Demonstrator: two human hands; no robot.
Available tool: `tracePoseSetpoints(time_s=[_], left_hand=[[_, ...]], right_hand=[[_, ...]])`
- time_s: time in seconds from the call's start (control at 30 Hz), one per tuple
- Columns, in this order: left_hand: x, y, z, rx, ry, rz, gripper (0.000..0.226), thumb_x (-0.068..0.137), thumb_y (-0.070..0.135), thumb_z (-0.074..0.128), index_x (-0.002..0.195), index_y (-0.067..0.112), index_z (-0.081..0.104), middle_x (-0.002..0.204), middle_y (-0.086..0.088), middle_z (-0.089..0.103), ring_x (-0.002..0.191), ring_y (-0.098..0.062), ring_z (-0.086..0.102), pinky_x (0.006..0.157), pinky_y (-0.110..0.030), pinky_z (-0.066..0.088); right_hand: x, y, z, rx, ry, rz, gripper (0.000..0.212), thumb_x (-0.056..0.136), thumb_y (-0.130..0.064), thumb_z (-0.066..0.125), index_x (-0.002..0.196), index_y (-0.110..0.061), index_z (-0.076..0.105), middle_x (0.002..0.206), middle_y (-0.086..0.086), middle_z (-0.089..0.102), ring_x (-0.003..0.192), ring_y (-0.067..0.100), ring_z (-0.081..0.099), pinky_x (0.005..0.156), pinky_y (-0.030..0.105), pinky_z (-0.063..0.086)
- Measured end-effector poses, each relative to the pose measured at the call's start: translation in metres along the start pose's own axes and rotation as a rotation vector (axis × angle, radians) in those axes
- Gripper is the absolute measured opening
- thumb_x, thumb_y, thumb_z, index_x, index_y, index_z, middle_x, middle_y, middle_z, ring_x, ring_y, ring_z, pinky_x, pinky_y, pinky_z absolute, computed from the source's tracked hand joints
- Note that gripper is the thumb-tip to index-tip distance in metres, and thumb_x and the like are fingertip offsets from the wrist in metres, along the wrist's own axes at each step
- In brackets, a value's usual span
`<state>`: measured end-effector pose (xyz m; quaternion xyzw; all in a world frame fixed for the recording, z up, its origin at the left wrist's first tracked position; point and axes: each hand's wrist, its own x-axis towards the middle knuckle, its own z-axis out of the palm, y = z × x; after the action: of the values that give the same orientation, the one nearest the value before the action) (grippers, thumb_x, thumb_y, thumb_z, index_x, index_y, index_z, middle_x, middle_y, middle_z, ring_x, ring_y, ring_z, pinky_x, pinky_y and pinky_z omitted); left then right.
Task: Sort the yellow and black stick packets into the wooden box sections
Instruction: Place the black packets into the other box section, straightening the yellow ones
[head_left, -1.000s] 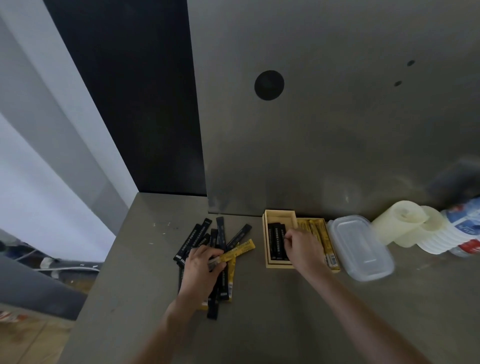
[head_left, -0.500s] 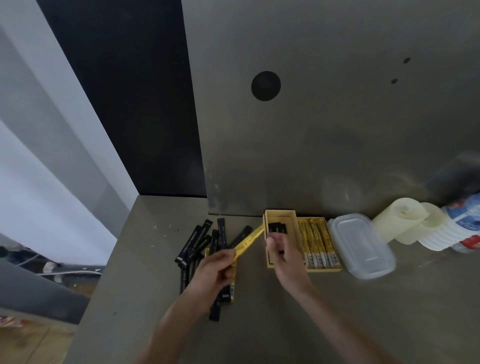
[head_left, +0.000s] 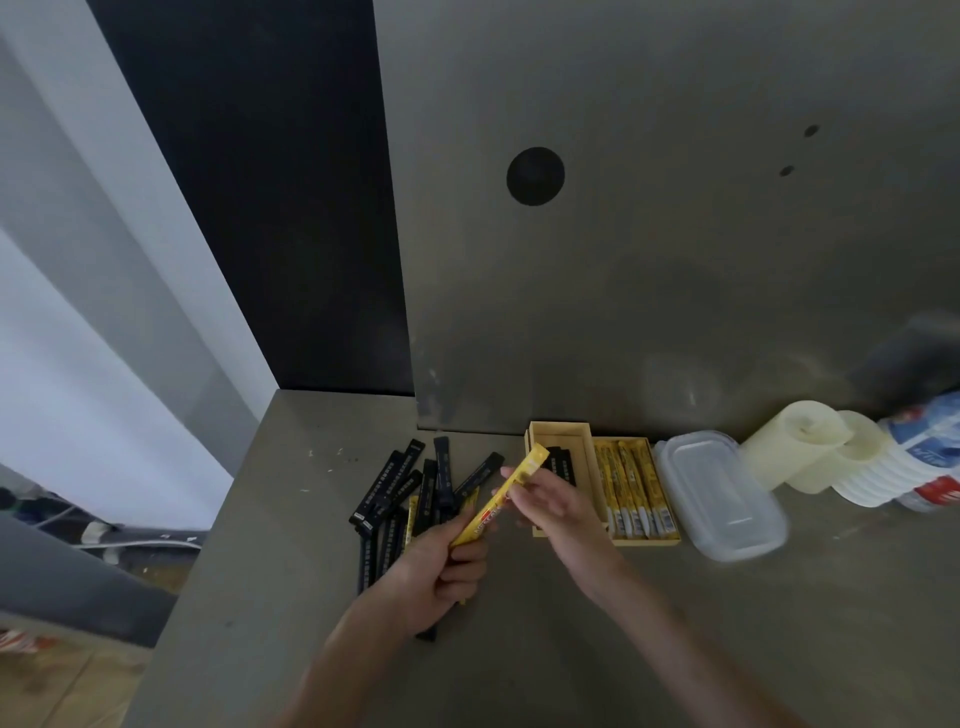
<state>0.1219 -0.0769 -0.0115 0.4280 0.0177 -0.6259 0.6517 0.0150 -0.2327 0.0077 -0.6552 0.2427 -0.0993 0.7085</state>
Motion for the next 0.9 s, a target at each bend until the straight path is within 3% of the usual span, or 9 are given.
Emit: tracePoseSetpoints(time_s=[0.1, 0.2, 0.33, 0.57, 0.67, 0.77, 0.9], left_hand=[[0.000, -0.002, 0.003, 0.059, -0.069, 0.007, 0.051, 0.102, 0.054, 0.039, 0.099, 0.009, 0.064, 0.064, 0.002, 0.035, 0.047, -0.007, 0.026, 0.035, -0.018, 0.024], [0.000, -0.004, 0.008, 0.172, -0.069, 0.069, 0.055, 0.101, 0.057, 0.035, 0.104, 0.009, 0.063, 0.067, 0.000, 0.041, 0.049, -0.010, 0.027, 0.038, -0.019, 0.024], [0.002, -0.004, 0.010, 0.296, 0.012, 0.143, 0.058, 0.102, 0.052, 0.034, 0.113, 0.006, 0.067, 0.066, 0.000, 0.043, 0.050, -0.011, 0.027, 0.042, -0.022, 0.022], [0.005, 0.001, 0.009, 0.321, 0.046, 0.141, 0.084, 0.097, 0.067, 0.012, 0.122, 0.008, 0.066, 0.063, 0.000, 0.045, 0.048, -0.011, 0.028, 0.044, -0.022, 0.022], [0.004, 0.001, 0.008, 0.333, 0.047, 0.155, 0.082, 0.098, 0.067, 0.015, 0.122, 0.007, 0.065, 0.063, 0.000, 0.045, 0.047, -0.011, 0.029, 0.043, -0.022, 0.024], [0.002, 0.000, 0.005, 0.401, 0.045, 0.198, 0.067, 0.099, 0.059, 0.034, 0.125, 0.004, 0.059, 0.065, 0.002, 0.046, 0.049, -0.011, 0.030, 0.044, -0.023, 0.026], [-0.001, -0.001, 0.004, 0.434, 0.028, 0.233, 0.052, 0.099, 0.049, 0.046, 0.124, 0.003, 0.055, 0.069, 0.001, 0.046, 0.051, -0.011, 0.030, 0.045, -0.022, 0.027]], right_hand=[[0.004, 0.003, 0.002, -0.020, 0.096, -0.026, 0.017, 0.093, -0.027, 0.068, 0.104, -0.015, 0.074, 0.090, -0.005, 0.075, 0.088, 0.004, 0.068, 0.078, 0.019, 0.052], [0.008, 0.006, 0.003, 0.003, 0.203, -0.011, 0.016, 0.091, -0.026, 0.071, 0.095, -0.011, 0.075, 0.084, 0.000, 0.076, 0.079, 0.006, 0.069, 0.072, 0.020, 0.052], [0.007, 0.008, 0.000, 0.047, 0.210, 0.026, 0.019, 0.093, -0.026, 0.068, 0.098, -0.008, 0.073, 0.085, 0.002, 0.077, 0.078, 0.007, 0.072, 0.069, 0.018, 0.055], [0.006, 0.010, -0.003, 0.105, 0.222, 0.065, 0.014, 0.093, -0.029, 0.069, 0.096, -0.016, 0.073, 0.088, 0.002, 0.077, 0.083, 0.015, 0.072, 0.079, 0.030, 0.056], [0.005, 0.011, -0.003, 0.113, 0.215, 0.071, 0.012, 0.090, -0.026, 0.073, 0.098, -0.017, 0.075, 0.089, 0.001, 0.077, 0.083, 0.015, 0.070, 0.079, 0.031, 0.056], [0.004, 0.011, -0.003, 0.075, 0.191, 0.068, 0.017, 0.085, -0.020, 0.078, 0.102, -0.018, 0.074, 0.097, 0.003, 0.078, 0.091, 0.019, 0.072, 0.083, 0.034, 0.058], [0.002, 0.010, -0.003, 0.065, 0.150, 0.074, 0.023, 0.083, -0.015, 0.080, 0.105, -0.016, 0.072, 0.103, 0.003, 0.076, 0.092, 0.014, 0.071, 0.079, 0.028, 0.057]])
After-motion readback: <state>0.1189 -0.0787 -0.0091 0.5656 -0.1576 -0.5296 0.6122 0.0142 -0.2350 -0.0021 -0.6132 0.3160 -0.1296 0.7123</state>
